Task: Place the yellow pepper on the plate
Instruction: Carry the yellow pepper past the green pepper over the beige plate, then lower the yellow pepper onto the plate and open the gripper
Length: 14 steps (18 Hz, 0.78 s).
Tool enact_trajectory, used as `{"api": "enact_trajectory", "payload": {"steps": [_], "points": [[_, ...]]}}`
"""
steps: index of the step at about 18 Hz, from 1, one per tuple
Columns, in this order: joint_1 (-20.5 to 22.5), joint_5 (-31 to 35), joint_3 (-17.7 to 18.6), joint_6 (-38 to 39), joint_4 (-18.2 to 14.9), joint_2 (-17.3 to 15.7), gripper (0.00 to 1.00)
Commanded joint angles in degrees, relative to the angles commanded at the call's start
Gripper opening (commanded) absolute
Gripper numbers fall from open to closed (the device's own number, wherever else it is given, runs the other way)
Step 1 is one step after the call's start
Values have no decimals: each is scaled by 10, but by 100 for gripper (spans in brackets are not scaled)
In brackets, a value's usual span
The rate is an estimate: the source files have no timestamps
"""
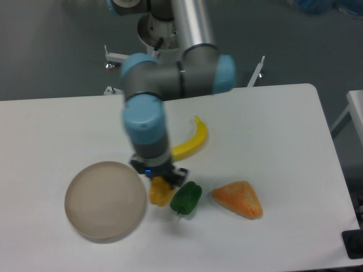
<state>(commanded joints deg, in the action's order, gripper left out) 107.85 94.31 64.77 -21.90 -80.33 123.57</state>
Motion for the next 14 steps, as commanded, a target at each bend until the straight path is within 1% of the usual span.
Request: {"api": "enact_trajectory", "payload": {"steps": [5,7,10,14], "points": [[-39,-4,9,49,4,21,56],[-45,-3,17,63,4,32,56],[-48,-5,30,68,4,34,56],[-54,-5,31,68,6,42,56]]}}
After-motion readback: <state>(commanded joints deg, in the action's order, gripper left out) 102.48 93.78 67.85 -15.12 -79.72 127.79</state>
